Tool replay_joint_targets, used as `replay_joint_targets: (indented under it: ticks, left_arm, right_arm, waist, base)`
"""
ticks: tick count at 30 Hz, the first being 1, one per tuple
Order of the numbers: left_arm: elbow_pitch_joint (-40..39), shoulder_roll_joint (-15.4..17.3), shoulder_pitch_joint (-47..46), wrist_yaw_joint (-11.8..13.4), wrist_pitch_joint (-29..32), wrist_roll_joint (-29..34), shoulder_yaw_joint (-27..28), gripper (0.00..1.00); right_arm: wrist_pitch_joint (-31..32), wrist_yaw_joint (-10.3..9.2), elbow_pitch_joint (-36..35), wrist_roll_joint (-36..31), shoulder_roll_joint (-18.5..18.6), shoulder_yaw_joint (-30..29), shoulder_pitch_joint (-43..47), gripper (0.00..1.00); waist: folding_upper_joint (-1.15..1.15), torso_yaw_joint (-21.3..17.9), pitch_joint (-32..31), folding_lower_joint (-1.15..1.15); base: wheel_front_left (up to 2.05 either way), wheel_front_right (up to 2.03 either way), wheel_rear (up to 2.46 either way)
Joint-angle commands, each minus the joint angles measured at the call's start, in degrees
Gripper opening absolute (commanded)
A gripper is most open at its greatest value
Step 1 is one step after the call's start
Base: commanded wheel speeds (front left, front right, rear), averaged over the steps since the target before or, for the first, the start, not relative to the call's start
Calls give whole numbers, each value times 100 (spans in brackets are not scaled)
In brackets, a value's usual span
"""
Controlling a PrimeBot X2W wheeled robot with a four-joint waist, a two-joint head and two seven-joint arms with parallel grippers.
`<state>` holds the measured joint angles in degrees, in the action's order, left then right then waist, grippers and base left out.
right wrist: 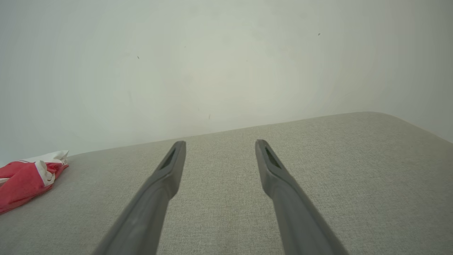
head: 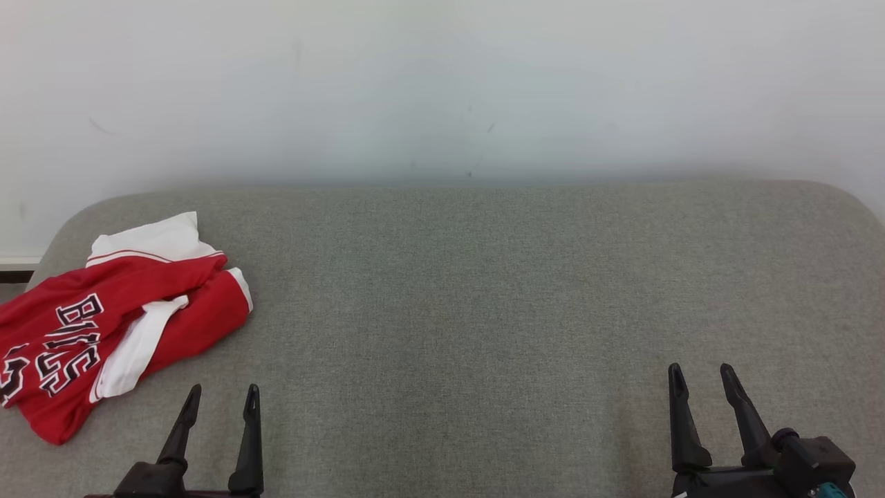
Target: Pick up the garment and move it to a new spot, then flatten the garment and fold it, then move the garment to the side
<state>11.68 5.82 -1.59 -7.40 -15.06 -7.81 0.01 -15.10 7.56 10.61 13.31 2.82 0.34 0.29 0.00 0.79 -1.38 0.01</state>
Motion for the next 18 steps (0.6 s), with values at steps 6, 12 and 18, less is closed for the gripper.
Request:
replay_joint_targets:
  ticks: [6, 12, 18]
  left_arm:
    - [16, 20, -1, -7, -19, -84, 10, 100]
    - [53, -18, -89, -8, -19, -113, 52, 100]
    - [120, -42, -133, -6, -18, -151, 101, 100]
  right_arm:
    - [-10, -14, 7, 44, 11, 18, 60, 100]
    - [-8, -14, 39, 76, 11, 83, 72, 100]
    - [-8, -14, 66, 140, 11, 105, 96, 100]
  waist:
    - [0, 23, 11, -1]
    - [0, 201, 29, -1]
    - [0, 643, 52, -1]
  base:
    - [0, 0, 0]
    - [0, 0, 0]
    - [0, 0, 0]
